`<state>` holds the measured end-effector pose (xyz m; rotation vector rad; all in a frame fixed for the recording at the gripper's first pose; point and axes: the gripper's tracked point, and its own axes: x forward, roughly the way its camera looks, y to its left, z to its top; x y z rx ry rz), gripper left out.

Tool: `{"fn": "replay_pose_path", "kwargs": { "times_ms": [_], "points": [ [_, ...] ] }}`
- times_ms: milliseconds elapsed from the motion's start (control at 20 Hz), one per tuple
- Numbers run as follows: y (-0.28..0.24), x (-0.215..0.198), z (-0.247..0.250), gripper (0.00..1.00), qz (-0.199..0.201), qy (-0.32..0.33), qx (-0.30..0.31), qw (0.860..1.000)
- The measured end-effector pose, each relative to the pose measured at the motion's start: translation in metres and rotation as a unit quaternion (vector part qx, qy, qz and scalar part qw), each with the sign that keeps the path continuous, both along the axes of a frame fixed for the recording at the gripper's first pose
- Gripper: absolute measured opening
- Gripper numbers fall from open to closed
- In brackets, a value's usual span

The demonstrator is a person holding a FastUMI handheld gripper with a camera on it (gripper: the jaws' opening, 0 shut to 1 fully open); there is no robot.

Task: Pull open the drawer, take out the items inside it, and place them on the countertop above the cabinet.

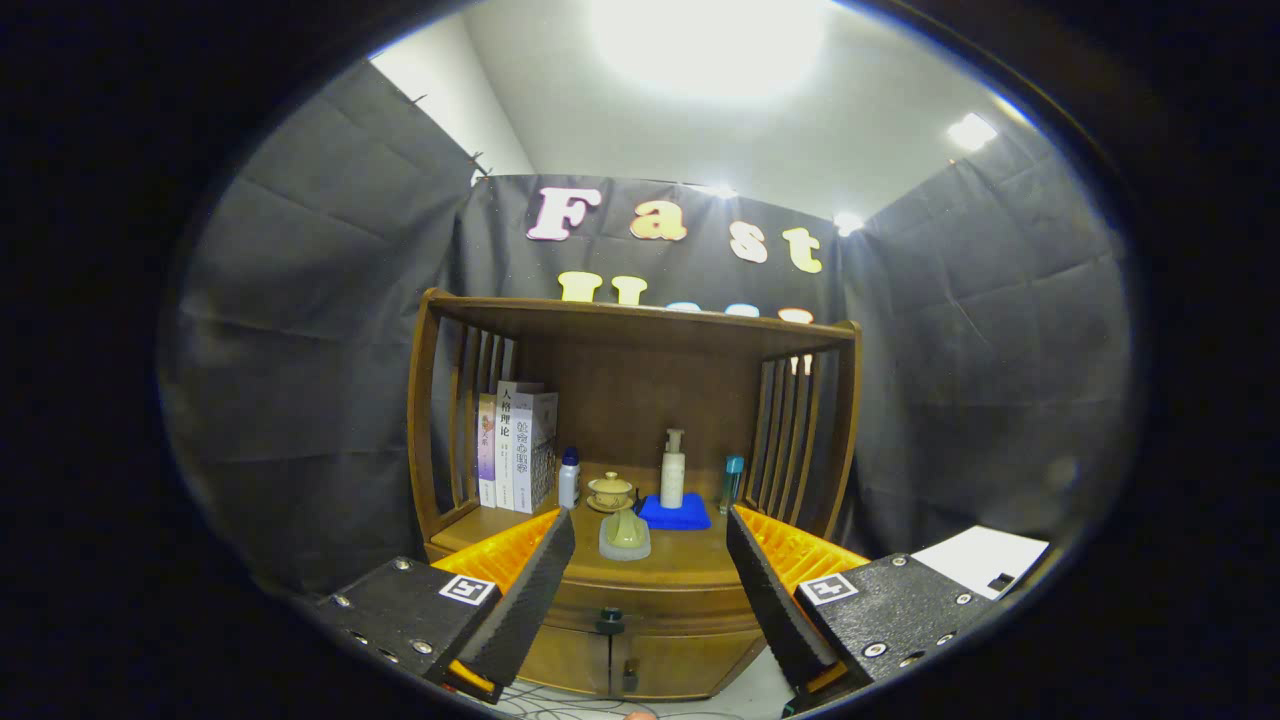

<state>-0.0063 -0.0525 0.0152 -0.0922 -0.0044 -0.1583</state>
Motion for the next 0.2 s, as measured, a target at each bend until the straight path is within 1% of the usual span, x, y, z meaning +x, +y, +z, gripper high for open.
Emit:
{"fn": "replay_pose_path", "kwargs": {
  "times_ms": [100,200],
  "points": [
    [0.0066,-0.0025,0.0058,0.95,0.014,-0.009,0.024,1.0],
    [-0.0011,-0.0054,0.0088,0.95,0.007,-0.015,0.016,1.0]
  ]
}}
